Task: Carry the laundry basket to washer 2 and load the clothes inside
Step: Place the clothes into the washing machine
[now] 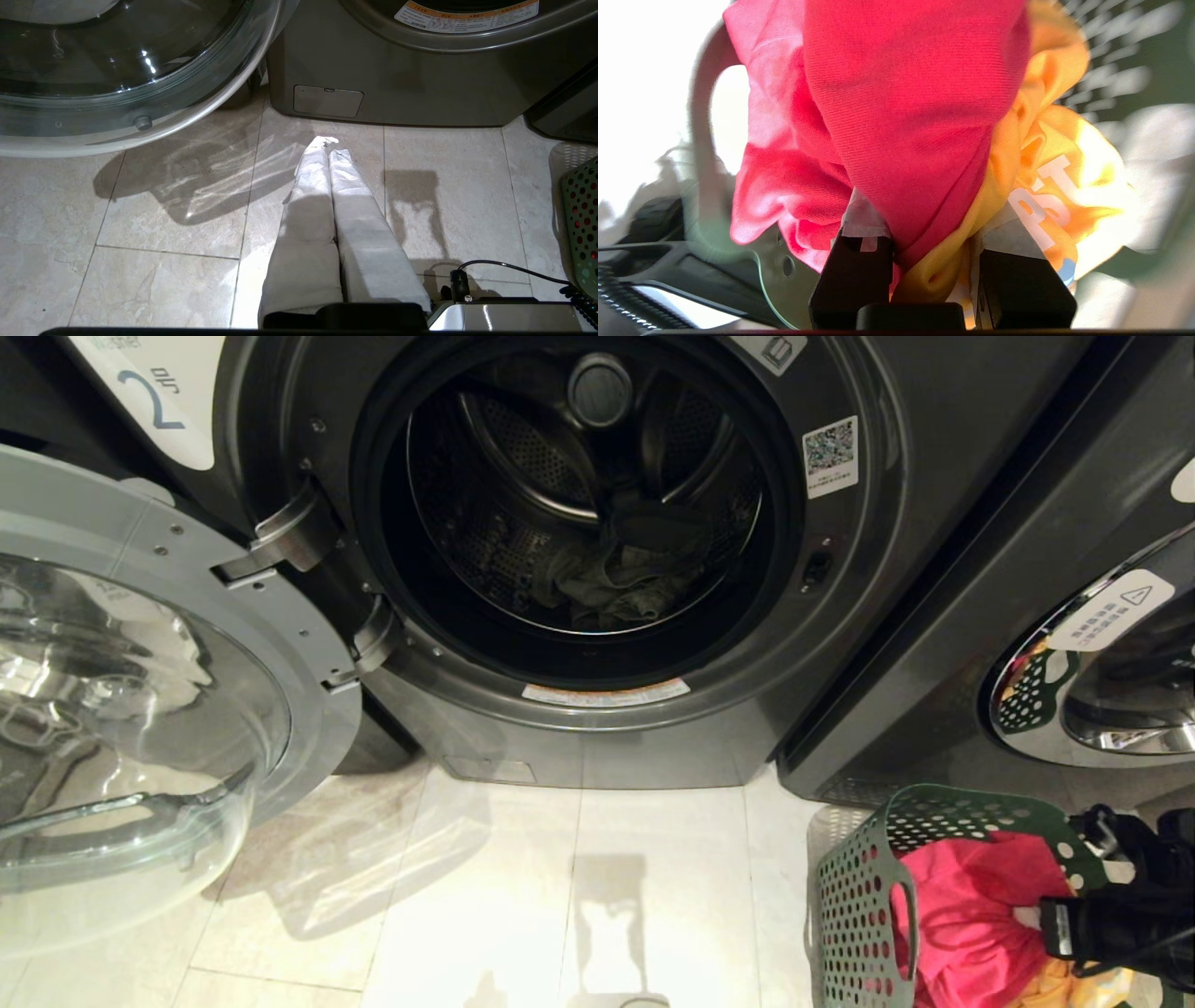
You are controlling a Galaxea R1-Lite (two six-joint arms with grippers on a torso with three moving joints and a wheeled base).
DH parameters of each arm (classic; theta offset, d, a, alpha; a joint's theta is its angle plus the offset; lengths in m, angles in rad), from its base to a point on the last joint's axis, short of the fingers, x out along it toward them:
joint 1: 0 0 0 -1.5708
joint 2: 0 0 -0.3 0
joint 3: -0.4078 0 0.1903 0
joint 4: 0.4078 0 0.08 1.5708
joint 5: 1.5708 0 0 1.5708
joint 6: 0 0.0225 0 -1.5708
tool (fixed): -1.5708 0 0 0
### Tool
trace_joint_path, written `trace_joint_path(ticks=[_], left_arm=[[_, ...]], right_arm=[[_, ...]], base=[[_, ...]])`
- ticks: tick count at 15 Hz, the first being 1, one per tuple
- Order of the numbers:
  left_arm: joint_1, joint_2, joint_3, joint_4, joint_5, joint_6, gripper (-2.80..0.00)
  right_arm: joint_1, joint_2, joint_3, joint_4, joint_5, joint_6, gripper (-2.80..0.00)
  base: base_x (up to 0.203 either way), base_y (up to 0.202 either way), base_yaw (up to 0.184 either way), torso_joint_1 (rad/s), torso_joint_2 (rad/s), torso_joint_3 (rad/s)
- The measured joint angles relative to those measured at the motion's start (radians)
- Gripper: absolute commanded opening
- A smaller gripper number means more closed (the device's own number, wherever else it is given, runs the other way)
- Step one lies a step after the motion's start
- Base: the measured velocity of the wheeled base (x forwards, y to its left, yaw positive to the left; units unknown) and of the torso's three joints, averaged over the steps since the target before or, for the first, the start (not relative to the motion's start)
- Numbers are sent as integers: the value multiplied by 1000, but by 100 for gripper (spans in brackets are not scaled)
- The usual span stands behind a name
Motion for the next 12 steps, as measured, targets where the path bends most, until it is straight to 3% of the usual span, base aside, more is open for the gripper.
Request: trace_joint_path(ticks=[4,7,9,12], left_arm=[[0,0,0,0,0,0,-280],[0,0,0,0,0,0,-280],[0,0,0,0,0,0,-280],[0,0,0,0,0,0,-280]], right_arm=[[3,-381,137,-45,-37,-123,-280],[15,-614,143,-56,-46,-202,-280],[44,-708,83,-53,-44,-190,-280],[97,-790,19,-51,-42,-81,-280]], base=[[0,0,0,0,0,0],[0,0,0,0,0,0],[0,0,0,0,0,0],[0,0,0,0,0,0]])
